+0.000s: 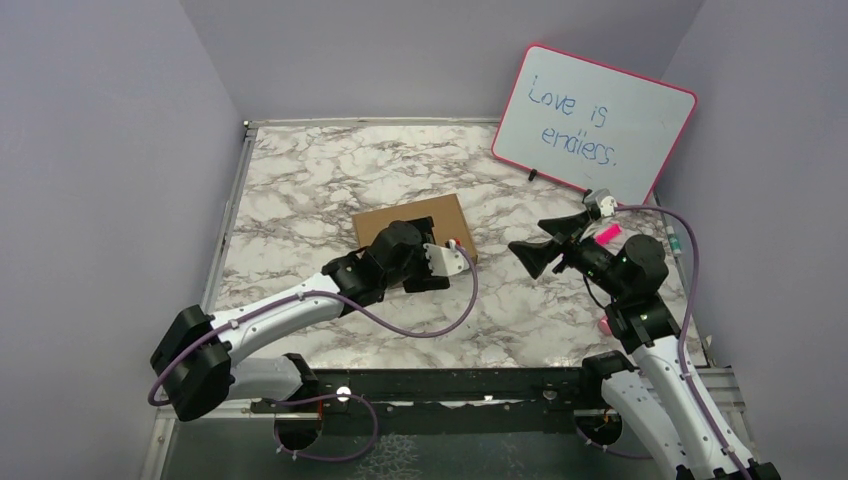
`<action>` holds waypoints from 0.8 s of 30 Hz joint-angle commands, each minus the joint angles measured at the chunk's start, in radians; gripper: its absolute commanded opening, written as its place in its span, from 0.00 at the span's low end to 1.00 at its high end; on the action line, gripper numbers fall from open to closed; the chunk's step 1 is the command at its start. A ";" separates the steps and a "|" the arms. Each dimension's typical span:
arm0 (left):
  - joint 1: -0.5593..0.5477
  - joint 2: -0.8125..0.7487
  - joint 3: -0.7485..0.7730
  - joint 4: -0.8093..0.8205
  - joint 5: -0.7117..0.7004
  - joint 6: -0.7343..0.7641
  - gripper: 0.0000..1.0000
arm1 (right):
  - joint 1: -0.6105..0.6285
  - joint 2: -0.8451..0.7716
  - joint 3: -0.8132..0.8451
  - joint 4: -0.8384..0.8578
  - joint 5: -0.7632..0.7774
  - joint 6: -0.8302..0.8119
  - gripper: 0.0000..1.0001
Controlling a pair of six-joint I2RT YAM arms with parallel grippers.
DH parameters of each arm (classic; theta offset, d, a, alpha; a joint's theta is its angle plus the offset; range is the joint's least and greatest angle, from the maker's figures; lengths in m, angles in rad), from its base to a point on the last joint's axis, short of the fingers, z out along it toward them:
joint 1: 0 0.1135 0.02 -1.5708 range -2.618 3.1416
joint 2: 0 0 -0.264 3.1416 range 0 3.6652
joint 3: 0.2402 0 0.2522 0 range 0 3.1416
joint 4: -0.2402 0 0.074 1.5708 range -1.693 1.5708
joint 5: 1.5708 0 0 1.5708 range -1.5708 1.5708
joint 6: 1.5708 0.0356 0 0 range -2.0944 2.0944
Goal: Fold the paper box
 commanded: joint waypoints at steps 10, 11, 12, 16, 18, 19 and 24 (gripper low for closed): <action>0.141 -0.094 0.002 0.015 0.028 -0.413 0.99 | -0.004 0.001 0.050 -0.113 0.183 -0.015 1.00; 0.179 -0.087 0.010 0.009 0.036 -0.451 0.99 | -0.004 -0.001 0.056 -0.123 0.203 -0.015 1.00; 0.216 -0.084 0.021 0.004 0.043 -0.485 0.99 | -0.004 -0.004 0.062 -0.135 0.221 -0.015 1.00; 0.370 -0.101 0.033 0.007 0.048 -0.640 0.99 | -0.004 -0.025 0.081 -0.188 0.336 -0.023 1.00; 0.464 -0.124 0.022 0.010 0.089 -0.717 0.99 | -0.004 -0.037 0.085 -0.204 0.393 -0.032 1.00; 0.508 -0.138 0.012 0.012 0.117 -0.757 0.99 | -0.004 -0.041 0.089 -0.219 0.424 -0.036 1.00; 0.676 -0.256 -0.035 -0.018 0.137 -0.871 0.99 | -0.004 -0.055 0.128 -0.296 0.591 -0.054 1.00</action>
